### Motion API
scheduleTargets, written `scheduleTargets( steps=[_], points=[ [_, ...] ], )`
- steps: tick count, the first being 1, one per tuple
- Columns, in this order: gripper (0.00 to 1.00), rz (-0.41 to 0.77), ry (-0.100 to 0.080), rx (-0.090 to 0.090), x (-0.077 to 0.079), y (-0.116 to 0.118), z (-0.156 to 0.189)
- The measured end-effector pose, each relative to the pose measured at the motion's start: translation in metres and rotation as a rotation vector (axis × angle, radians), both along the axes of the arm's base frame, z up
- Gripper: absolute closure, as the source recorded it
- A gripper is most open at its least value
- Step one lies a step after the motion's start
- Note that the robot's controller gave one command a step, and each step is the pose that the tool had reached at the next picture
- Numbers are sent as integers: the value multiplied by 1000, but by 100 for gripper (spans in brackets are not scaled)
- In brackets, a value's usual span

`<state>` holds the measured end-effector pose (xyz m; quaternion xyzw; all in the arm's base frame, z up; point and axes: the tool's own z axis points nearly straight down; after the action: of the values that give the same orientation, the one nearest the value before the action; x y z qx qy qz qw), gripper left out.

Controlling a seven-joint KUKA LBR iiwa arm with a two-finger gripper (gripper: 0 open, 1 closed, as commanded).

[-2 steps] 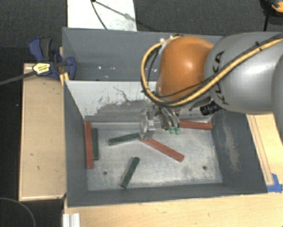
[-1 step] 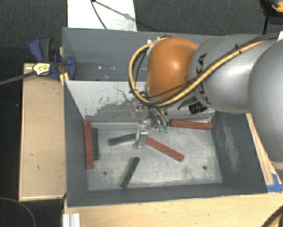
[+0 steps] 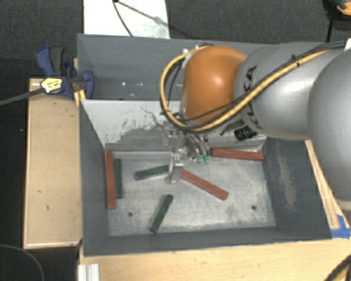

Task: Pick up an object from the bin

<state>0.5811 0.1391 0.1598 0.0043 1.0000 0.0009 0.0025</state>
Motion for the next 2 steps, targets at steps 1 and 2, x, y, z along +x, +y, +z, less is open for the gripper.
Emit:
scheduleTargets(
  steps=[1, 2],
  points=[
    [0, 105, -1, -1, -5, -20, -45],
    [100, 274, 0, -2, -21, -5, -85]
  ],
)
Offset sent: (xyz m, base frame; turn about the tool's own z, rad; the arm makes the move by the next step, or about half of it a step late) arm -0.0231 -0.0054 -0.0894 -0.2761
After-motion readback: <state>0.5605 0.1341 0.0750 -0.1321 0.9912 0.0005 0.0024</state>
